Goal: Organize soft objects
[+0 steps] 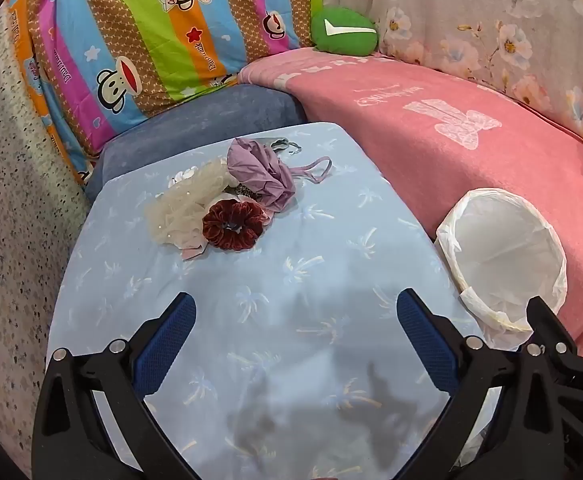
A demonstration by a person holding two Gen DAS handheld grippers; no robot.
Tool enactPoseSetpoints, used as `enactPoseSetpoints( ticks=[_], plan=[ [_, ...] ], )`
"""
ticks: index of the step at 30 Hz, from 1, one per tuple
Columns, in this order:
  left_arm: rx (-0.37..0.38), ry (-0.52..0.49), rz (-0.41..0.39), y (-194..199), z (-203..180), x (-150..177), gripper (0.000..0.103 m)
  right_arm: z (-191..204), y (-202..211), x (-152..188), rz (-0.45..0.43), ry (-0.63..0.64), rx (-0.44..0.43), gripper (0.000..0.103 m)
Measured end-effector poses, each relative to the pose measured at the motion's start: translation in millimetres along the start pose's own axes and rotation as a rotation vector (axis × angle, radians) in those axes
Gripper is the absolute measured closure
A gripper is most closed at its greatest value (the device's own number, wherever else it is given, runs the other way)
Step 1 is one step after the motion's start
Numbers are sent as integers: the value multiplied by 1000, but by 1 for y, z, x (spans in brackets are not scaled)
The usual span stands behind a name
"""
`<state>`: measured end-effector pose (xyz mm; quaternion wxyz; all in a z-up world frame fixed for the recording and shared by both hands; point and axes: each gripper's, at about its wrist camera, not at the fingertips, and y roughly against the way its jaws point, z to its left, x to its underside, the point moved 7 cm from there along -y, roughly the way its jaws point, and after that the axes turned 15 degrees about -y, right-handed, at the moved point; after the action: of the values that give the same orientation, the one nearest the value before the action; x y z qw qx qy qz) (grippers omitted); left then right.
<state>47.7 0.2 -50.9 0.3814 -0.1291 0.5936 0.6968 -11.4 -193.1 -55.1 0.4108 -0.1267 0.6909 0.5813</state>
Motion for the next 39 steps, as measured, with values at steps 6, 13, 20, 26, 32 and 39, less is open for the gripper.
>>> enactPoseSetpoints(
  ticks=[6,13,20,26,32,39],
  plan=[
    [3,0,4,0,0,0,7,-1,1,0,-3,0,0,6],
    [3,1,0,0,-1,0,7,0,2,0,-3,3,3,6],
    [5,3,0,0,0,0,7,-3,3,-2,-4,2,4,6],
    [5,0,-4,1,1,-4,7,-3,3,-3,-5,2,4,6],
    [4,-2,-6,3,-1,-7,7,-3,4,-3,-6,3,5,6],
    [3,-4,-8,5,-3,-6,7,-3,4,-2,-7,2,6,6]
  ],
)
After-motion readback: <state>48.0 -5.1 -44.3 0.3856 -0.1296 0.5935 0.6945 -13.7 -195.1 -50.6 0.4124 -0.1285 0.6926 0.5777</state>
